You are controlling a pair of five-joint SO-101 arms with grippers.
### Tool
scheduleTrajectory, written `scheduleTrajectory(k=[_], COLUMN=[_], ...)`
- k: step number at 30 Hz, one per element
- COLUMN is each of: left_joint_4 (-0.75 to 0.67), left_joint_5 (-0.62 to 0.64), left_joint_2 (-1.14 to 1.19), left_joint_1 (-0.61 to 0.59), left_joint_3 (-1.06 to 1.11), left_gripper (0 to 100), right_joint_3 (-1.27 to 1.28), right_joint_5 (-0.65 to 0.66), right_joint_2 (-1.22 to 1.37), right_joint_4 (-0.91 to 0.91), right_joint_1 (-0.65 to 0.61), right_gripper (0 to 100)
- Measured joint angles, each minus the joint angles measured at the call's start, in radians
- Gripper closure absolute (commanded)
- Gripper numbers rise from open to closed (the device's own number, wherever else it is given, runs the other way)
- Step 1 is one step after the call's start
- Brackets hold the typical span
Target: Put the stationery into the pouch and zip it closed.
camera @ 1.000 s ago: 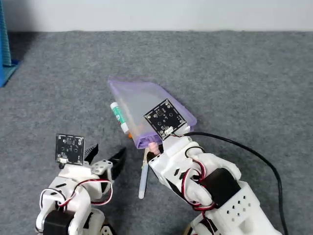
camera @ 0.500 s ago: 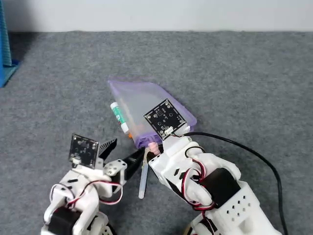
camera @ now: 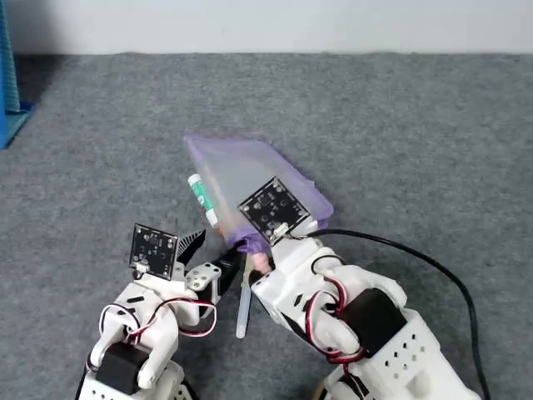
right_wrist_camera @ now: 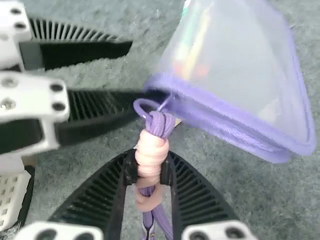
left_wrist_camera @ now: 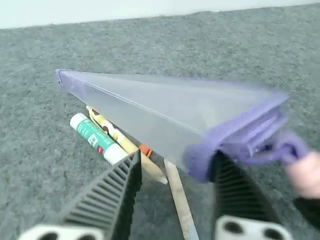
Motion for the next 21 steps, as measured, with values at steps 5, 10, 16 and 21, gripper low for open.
scheduleTrajectory(k=[5,10,16,21], left_joint_4=[-0.003,-0.003,-0.003,-0.003], left_joint_5=[0.0,0.0,0.003,0.0], left_joint_2=[0.0,0.0,0.0,-0.002], left_joint_1=[-0.002,-0.002,-0.002,-0.002], left_joint_3=[0.0,0.035,0.037,0.037], left_gripper=[88,92,99,99], right_joint_3=[0.0,0.0,0.0,0.0], right_joint_5=[0.0,0.0,0.0,0.0], right_joint_2=[0.0,0.0,0.0,0.0], right_joint_4=[0.006,0.006,0.008,0.057], right_joint_1=[-0.005,-0.005,-0.006,0.003], right_gripper=[99.1,99.1,99.1,99.1])
